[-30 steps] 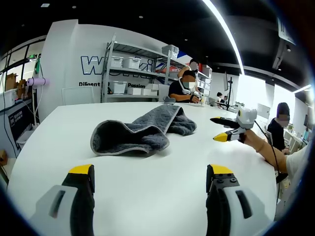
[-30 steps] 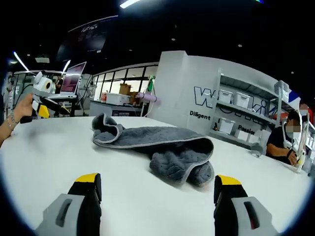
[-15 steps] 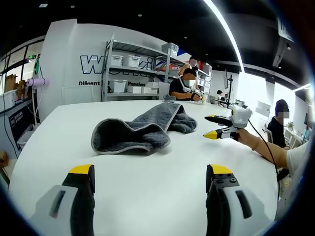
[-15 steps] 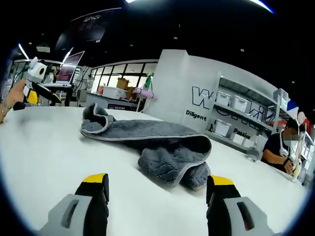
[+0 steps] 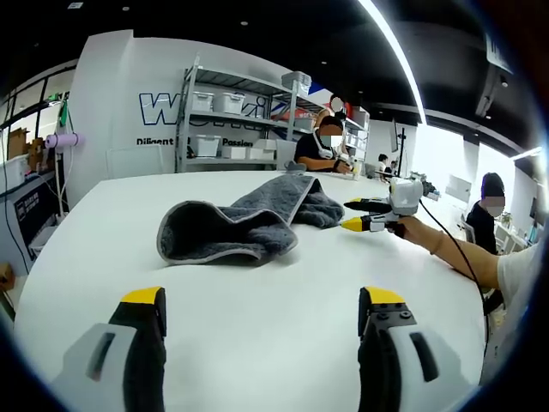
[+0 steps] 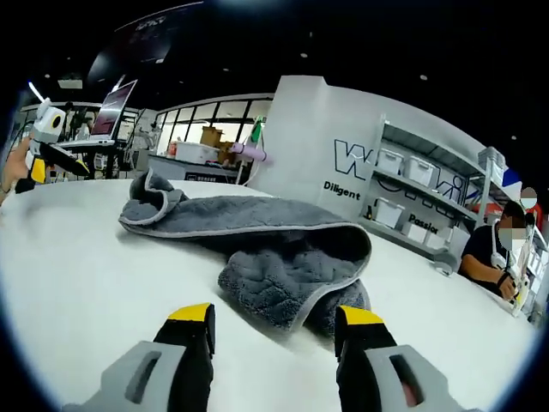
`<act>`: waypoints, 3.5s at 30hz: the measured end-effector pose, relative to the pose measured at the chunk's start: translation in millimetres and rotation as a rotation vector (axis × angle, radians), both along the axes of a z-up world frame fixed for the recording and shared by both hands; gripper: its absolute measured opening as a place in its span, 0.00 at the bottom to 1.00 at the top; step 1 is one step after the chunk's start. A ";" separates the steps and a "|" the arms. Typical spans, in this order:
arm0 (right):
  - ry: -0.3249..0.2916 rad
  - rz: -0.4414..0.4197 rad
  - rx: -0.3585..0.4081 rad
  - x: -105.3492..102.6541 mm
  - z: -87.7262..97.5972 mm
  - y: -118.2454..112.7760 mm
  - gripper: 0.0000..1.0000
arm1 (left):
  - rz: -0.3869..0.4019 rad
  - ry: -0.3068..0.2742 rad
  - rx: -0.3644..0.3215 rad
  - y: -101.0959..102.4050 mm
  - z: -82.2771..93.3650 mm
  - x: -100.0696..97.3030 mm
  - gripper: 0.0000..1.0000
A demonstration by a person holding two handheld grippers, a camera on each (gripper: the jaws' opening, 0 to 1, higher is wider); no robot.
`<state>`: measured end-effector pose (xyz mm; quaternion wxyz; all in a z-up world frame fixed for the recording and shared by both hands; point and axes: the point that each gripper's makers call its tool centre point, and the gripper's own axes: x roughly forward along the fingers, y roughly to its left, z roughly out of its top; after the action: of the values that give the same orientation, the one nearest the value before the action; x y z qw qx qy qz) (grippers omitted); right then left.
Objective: Fold the towel on the table until its edges align and the towel forms a compact rectangular stack.
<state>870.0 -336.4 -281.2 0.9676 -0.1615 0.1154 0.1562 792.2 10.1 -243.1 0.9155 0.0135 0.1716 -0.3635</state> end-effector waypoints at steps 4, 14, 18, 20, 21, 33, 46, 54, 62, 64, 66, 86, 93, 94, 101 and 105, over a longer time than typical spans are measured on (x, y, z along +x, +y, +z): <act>0.006 -0.010 -0.004 7.6 -2.6 0.2 0.57 | 0.001 -0.001 0.002 0.5 0.0 -0.3 0.97; -0.004 -0.003 0.009 24.7 -2.5 9.8 0.21 | 0.002 -0.005 0.008 2.0 0.6 -1.1 0.97; -0.006 0.004 0.020 20.7 -2.2 7.8 0.12 | 0.003 -0.008 0.008 2.8 1.8 -1.3 0.96; -0.017 -0.003 0.052 19.6 3.5 2.9 0.09 | 0.001 -0.010 0.007 2.1 2.6 -2.2 0.96; -0.023 -0.004 0.058 19.3 6.8 2.1 0.08 | 0.001 -0.011 0.007 2.1 2.7 -2.3 0.96; -0.094 0.012 0.143 10.1 55.5 2.4 0.07 | -0.005 -0.005 0.026 0.4 -1.1 -2.6 0.96; -0.201 0.042 0.129 -12.1 109.7 5.2 0.07 | -0.003 -0.008 0.032 -0.2 -1.1 -3.4 0.96; -0.281 0.084 0.130 -28.4 151.0 17.0 0.07 | -0.004 -0.007 0.035 0.2 -1.3 -2.6 0.96; -0.368 0.125 0.116 -49.5 187.5 29.7 0.06 | -0.002 -0.005 0.041 0.6 -2.4 -1.7 0.96; -0.400 0.131 0.120 -55.7 201.0 30.2 0.06 | -0.001 -0.004 0.044 0.9 -2.8 -1.4 0.96; -0.427 0.134 0.123 -62.5 212.1 29.9 0.06 | 0.001 -0.004 0.045 1.3 -3.2 -1.6 0.96; -0.653 0.304 0.177 -148.3 298.3 69.3 0.06 | 0.000 -0.007 0.054 0.9 -3.5 -2.5 0.96; -0.702 0.365 0.195 -172.7 316.0 81.0 0.05 | 0.003 -0.006 0.057 1.4 -4.4 -2.0 0.96; -0.706 0.371 0.198 -175.0 317.3 82.1 0.05 | 0.003 -0.006 0.057 1.3 -4.4 -1.9 0.96; -0.739 0.342 0.163 -179.4 323.1 69.8 0.05 | 0.003 -0.005 0.060 1.5 -4.6 -1.6 0.96; -0.683 0.253 0.217 -152.1 309.9 36.9 0.05 | 0.003 -0.003 0.061 1.4 -4.9 -1.9 0.96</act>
<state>717.8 -299.6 28.6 0.9349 -0.1138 -0.2516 0.2230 790.3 11.5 -248.0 0.9156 0.0418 0.1811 -0.3567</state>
